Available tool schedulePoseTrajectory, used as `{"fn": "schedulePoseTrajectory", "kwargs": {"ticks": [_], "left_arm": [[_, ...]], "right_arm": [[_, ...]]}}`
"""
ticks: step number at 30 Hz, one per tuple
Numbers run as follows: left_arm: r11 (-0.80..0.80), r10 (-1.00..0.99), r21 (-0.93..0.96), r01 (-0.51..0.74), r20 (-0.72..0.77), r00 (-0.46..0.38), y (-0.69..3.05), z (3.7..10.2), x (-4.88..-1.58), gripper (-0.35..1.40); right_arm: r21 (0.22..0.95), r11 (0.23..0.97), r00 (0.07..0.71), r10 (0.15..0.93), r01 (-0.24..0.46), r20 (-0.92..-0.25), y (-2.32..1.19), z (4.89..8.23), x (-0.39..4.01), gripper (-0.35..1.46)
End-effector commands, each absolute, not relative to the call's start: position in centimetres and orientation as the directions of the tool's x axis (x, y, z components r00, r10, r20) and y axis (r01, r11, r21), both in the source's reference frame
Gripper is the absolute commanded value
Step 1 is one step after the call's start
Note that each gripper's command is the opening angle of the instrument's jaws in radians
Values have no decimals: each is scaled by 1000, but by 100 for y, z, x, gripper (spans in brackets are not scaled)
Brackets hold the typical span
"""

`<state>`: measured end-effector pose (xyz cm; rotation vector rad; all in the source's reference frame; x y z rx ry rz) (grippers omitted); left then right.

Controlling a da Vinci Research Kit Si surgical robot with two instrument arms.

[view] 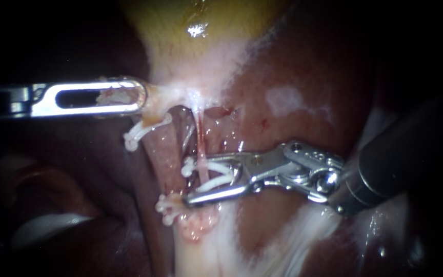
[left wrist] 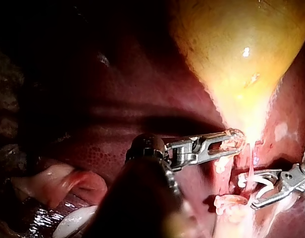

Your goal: Clipping first clip right tube

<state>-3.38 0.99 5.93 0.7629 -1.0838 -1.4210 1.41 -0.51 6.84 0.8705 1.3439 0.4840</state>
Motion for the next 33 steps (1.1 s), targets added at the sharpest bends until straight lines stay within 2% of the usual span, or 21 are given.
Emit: {"fn": "schedulePoseTrajectory", "kwargs": {"ticks": [1, 12, 26, 33], "left_arm": [[61, -980, 923, 381, 127, -153, 99, 596, -338, -35], [62, -981, 924, 378, 127, -150, 102, 600, -335, -35], [62, -980, 924, 378, 127, -150, 102, 602, -335, -35], [62, -980, 924, 378, 128, -150, 102, 604, -335, -35]], "right_arm": [[777, 602, 194, 753, 182, -629, -53, 682, 141, 49], [793, 553, 216, 767, 255, -604, -74, 684, 153, 46], [811, 520, 162, 805, 269, -570, -73, 690, 165, 45], [816, 509, 168, 810, 275, -562, -73, 690, 165, 43]]}}
